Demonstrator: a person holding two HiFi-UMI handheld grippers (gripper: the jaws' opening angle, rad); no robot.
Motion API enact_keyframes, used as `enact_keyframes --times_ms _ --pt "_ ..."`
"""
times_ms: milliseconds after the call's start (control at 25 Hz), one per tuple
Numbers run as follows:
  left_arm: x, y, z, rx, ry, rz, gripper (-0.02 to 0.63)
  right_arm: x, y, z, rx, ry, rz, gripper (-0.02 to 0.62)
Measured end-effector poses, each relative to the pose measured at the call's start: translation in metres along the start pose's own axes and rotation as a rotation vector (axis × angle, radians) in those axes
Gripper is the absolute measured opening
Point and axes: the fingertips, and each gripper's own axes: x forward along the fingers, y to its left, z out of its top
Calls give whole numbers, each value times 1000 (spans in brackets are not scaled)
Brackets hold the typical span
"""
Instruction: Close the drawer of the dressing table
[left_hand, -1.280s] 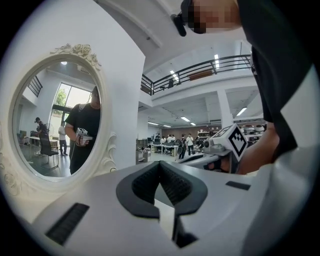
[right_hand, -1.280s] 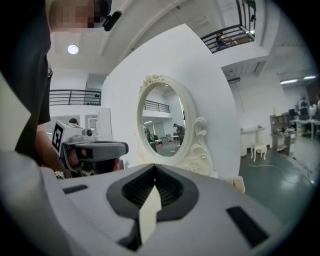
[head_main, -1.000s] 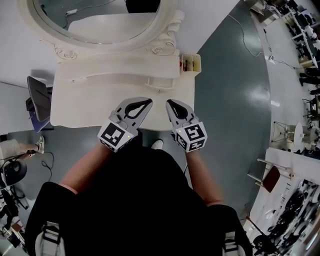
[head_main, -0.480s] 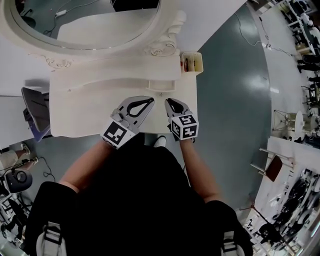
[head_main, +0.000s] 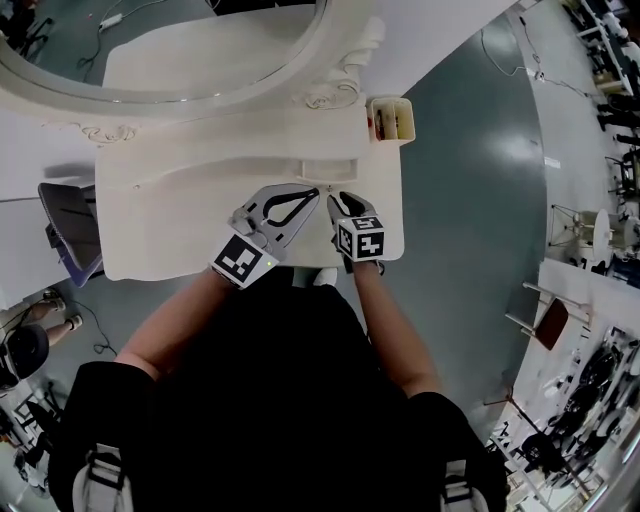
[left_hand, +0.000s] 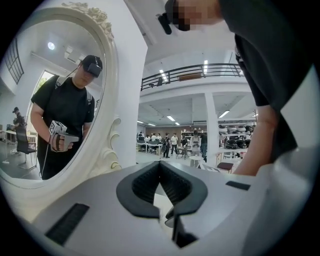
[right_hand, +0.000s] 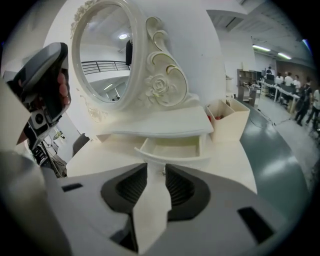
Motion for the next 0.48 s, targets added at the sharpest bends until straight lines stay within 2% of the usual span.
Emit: enact_keyframes --times_ms 320,480 --pt "14 15 -10 37 6 -50 -5 36 -7 -17 51 87 -43 117" --pt "18 21 -11 30 5 -61 -5 45 -13 -25 71 129 -69 117"
